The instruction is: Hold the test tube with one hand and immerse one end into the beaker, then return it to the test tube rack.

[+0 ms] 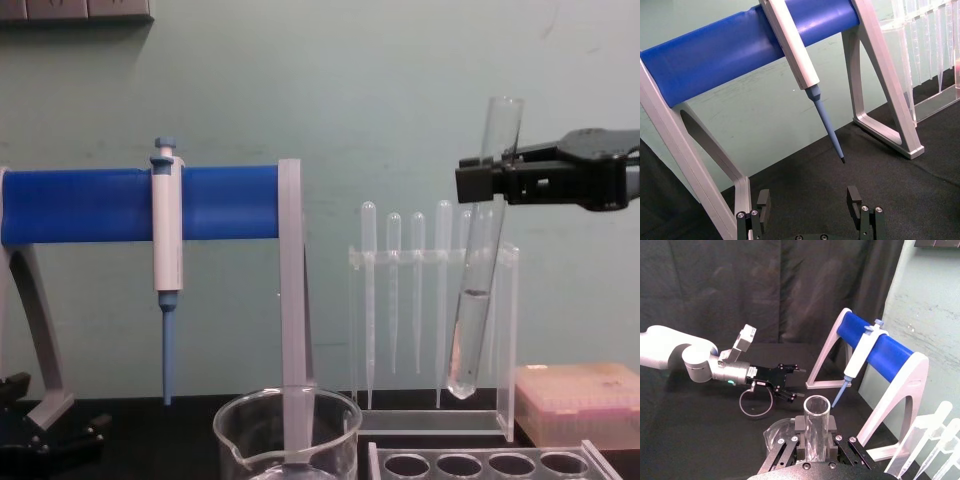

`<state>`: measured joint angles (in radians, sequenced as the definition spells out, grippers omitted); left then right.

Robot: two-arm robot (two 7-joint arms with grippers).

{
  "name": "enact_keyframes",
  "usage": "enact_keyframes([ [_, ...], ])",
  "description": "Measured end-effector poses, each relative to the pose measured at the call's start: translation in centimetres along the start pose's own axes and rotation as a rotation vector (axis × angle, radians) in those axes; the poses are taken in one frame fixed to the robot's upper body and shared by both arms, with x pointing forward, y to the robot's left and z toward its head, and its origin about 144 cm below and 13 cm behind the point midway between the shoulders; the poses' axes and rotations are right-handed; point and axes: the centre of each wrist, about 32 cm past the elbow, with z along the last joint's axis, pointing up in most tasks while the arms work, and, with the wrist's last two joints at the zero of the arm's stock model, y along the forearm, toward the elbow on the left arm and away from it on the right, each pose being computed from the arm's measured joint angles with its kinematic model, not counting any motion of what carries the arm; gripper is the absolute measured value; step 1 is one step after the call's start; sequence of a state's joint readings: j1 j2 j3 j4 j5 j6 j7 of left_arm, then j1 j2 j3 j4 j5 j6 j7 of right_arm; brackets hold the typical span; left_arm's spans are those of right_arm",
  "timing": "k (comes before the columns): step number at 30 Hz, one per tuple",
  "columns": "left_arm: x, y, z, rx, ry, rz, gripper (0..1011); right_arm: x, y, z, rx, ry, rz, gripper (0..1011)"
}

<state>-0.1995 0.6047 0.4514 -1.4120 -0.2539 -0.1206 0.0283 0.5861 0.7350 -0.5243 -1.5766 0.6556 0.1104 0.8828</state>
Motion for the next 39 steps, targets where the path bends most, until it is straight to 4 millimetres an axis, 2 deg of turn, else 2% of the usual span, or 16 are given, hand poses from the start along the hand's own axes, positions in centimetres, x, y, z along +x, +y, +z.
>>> enact_keyframes([
  [7,0.0,0.0,0.0,0.0,0.0,0.0,1000,0.29,0.18,0.7,-0.008,-0.009,0.003,236],
  [39,0.0,0.0,0.0,0.0,0.0,0.0,1000,0.33,0.19,0.63,-0.007,-0.009,0.003,236],
])
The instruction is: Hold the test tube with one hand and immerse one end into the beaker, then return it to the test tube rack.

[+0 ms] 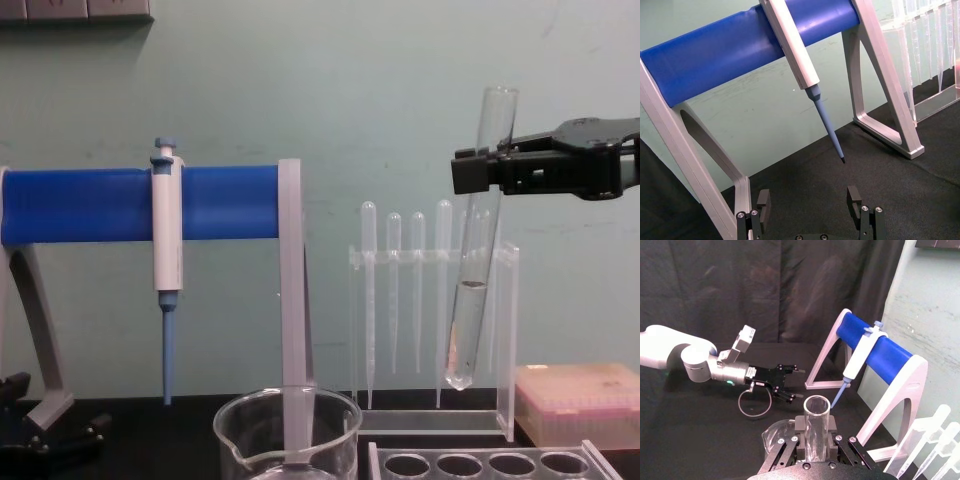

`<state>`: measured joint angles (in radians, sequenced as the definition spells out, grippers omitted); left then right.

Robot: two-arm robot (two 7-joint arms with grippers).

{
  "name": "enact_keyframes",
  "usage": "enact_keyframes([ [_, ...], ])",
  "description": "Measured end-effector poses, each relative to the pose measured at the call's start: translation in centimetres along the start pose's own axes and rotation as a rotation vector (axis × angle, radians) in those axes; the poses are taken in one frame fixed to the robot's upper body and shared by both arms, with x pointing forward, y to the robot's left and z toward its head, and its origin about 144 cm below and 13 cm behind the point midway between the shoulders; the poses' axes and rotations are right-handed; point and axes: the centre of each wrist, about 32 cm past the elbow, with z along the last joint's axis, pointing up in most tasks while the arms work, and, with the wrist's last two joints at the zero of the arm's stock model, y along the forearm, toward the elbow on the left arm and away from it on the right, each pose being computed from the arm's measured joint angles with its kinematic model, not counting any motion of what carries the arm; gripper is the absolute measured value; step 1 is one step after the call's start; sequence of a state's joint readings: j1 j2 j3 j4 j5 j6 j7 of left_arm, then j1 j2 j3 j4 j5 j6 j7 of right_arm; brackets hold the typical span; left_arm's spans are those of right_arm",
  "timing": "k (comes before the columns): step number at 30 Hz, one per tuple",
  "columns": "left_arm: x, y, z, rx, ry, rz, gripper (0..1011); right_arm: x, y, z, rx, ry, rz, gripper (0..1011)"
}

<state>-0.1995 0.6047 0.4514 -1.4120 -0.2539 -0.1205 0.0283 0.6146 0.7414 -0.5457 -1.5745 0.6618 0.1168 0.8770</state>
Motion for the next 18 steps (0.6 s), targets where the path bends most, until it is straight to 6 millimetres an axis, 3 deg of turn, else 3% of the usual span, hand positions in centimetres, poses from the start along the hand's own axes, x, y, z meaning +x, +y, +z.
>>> enact_keyframes([
  [18,0.0,0.0,0.0,0.0,0.0,0.0,1000,0.0,-0.01,0.01,0.0,0.0,0.0,236],
])
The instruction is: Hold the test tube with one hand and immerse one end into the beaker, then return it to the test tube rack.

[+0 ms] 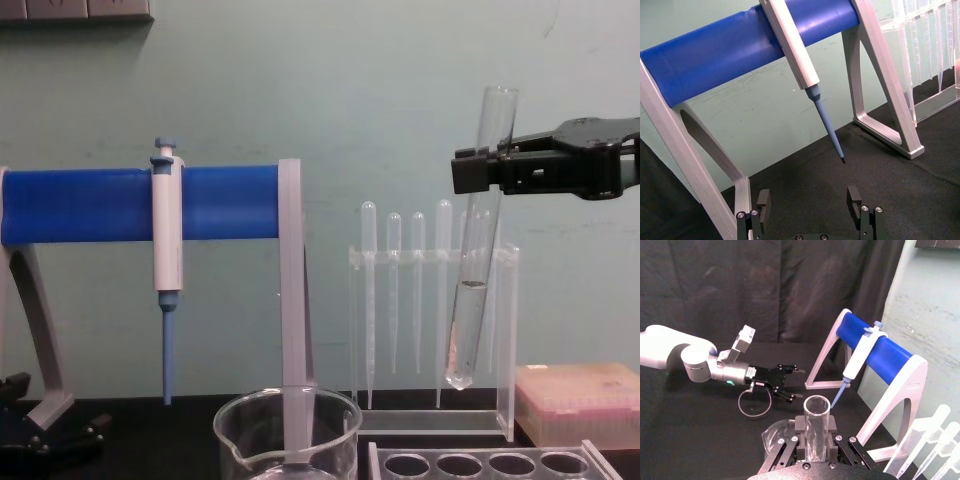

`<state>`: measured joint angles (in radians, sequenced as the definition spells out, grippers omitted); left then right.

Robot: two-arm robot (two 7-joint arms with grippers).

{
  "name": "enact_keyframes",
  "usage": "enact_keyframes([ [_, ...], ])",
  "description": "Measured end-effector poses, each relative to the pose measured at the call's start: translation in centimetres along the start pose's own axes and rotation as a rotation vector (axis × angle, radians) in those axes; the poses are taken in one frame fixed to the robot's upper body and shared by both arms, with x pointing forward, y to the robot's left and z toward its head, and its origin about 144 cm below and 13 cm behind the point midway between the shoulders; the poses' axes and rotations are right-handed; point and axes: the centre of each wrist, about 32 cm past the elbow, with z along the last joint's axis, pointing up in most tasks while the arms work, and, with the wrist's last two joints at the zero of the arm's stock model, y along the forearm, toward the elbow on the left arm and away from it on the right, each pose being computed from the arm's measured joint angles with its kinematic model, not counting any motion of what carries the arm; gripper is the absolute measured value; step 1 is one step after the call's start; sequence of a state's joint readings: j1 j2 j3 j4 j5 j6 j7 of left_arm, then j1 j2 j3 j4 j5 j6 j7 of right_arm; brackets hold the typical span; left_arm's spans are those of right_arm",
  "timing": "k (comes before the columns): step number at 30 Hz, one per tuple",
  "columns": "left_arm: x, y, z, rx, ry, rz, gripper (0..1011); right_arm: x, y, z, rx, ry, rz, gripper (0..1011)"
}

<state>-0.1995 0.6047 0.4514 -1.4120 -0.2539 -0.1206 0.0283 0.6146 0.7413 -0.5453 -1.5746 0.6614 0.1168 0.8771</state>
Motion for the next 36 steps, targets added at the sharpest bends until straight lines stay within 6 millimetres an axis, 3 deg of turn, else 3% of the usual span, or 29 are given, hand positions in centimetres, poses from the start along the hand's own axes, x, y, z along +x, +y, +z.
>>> enact_keyframes([
  [36,0.0,0.0,0.0,0.0,0.0,0.0,1000,0.0,0.0,0.0,0.0,0.0,0.0,236],
])
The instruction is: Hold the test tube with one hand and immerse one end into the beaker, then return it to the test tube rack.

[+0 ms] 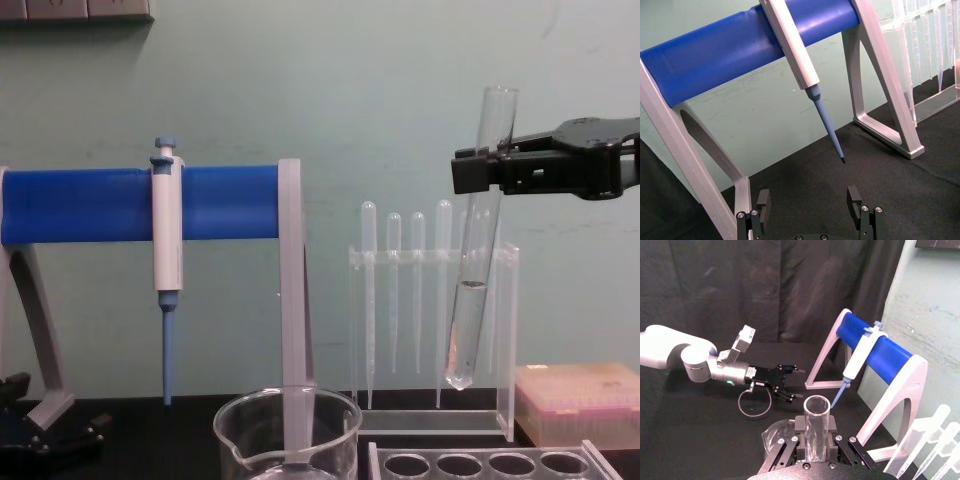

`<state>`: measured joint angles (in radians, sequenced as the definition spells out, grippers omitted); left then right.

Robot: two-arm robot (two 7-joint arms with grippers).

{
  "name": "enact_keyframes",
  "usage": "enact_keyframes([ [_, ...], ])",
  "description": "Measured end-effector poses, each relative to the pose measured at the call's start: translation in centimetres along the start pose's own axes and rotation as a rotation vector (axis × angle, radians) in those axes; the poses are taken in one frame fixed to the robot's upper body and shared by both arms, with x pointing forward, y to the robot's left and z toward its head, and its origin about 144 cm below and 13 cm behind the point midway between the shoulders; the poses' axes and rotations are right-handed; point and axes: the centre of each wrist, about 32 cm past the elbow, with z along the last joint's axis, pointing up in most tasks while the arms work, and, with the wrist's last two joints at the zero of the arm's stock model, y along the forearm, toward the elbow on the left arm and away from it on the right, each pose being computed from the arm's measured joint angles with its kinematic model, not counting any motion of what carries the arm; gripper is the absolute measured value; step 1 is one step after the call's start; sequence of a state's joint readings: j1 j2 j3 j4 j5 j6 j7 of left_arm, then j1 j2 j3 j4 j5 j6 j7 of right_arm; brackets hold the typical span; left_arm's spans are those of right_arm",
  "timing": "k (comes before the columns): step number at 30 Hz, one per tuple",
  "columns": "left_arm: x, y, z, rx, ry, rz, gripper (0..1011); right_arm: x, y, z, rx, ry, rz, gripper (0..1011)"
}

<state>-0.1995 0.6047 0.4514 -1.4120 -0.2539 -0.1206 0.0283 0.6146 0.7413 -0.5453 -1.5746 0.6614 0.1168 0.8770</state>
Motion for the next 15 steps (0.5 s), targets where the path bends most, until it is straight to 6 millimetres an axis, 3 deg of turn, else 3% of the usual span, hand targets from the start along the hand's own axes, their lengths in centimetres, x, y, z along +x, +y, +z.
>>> enact_keyframes([
  [15,0.0,0.0,0.0,0.0,0.0,0.0,1000,0.0,0.0,0.0,0.0,0.0,0.0,236],
])
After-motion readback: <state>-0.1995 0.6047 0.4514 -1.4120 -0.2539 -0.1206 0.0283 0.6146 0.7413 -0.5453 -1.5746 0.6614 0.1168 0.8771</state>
